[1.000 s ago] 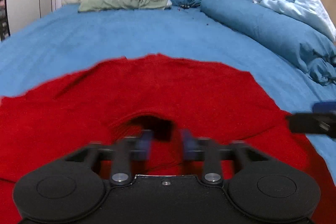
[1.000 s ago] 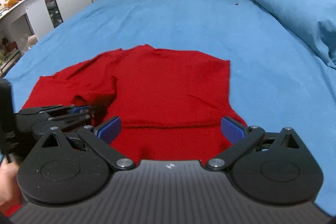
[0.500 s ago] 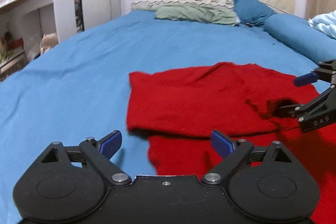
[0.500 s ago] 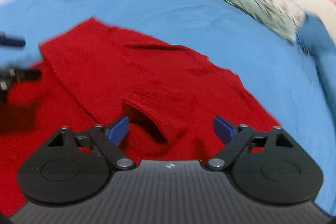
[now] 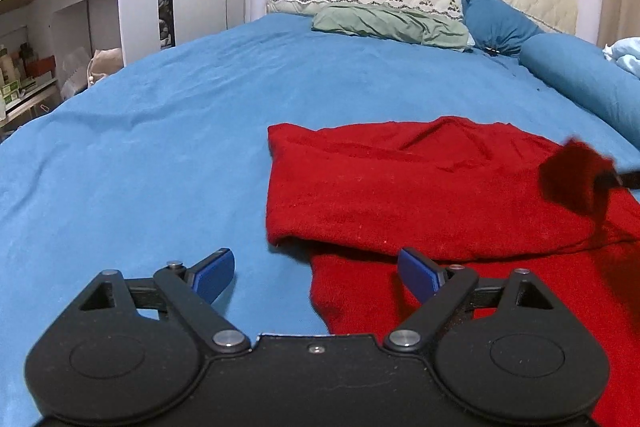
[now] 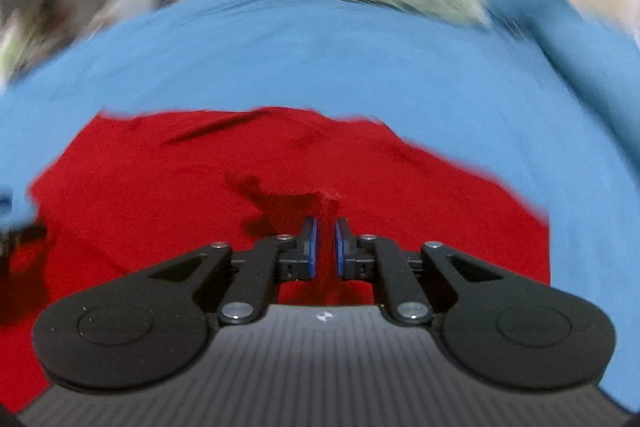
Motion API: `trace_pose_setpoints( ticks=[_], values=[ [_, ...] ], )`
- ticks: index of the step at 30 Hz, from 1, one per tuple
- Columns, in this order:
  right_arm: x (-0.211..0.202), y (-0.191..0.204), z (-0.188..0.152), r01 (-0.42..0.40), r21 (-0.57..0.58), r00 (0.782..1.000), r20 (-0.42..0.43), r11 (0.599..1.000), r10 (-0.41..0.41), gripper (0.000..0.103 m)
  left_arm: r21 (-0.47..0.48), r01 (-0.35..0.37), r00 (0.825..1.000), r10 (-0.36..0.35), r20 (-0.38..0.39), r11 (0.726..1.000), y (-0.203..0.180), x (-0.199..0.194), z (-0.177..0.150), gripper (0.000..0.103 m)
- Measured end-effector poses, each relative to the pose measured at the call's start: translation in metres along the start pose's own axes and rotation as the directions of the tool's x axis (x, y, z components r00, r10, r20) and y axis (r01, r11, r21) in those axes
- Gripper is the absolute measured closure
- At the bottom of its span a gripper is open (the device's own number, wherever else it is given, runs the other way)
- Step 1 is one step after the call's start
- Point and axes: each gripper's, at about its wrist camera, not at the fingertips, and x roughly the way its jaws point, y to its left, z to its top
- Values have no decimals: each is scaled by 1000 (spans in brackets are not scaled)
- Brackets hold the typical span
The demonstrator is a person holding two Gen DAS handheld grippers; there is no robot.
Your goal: Fold small clothes
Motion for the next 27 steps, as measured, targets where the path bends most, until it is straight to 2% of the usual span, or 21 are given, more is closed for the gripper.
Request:
trace_pose_setpoints(
  ticks=[2, 4, 8, 9, 10, 12, 14, 15, 16, 20, 24, 27],
  values=[
    [3, -20, -19, 24, 114, 1000, -19, 993, -22, 79, -3, -5, 1000, 5, 0, 1000, 1, 1, -1, 12],
    [8, -32, -36, 20, 178, 999, -40, 984, -13, 79, -12, -9, 1000, 9, 0, 1000, 1, 2, -1, 12],
    [9, -42, -44, -8, 265, 1000, 4, 964, 7, 75, -21, -19, 1000, 19, 0, 1000, 3, 2, -1, 12],
    [10, -42, -43, -2, 263, 1000, 8, 965, 0, 62, -21, -23, 1000, 23, 0, 1000, 4, 3, 0, 12],
    [11, -41, -41, 3, 252, 1000, 11, 968, -6, 45, -21, -26, 1000, 26, 0, 999, 5, 4, 0, 12],
    [14, -38, -35, 16, 229, 999, 23, 973, -22, 39, -26, -33, 999, 33, 1, 999, 7, 5, 2, 12],
    [11, -40, -30, 13, 205, 1000, 7, 979, -15, 47, -34, -36, 999, 36, -2, 999, 11, 8, 2, 13],
    [13, -39, -27, 19, 188, 1000, -4, 982, -19, 70, -37, -37, 999, 37, -6, 999, 13, 10, 3, 14],
    [14, -38, -21, 40, 152, 999, -14, 988, -38, 83, -40, -39, 999, 39, -8, 998, 14, 11, 3, 15],
    [-2, -54, 8, 67, 104, 995, 60, 992, -74, 83, -48, -25, 999, 24, -27, 999, 19, 20, 4, 18],
    [-24, -79, 29, 133, 113, 979, 143, 985, -148, 83, -10, -1, 1000, 1, -29, 1000, 13, 25, 7, 22],
    [-25, -103, 26, 183, 146, 971, 126, 972, -202, 83, 3, -8, 999, 8, -37, 1000, 8, 28, 7, 26]
  ],
)
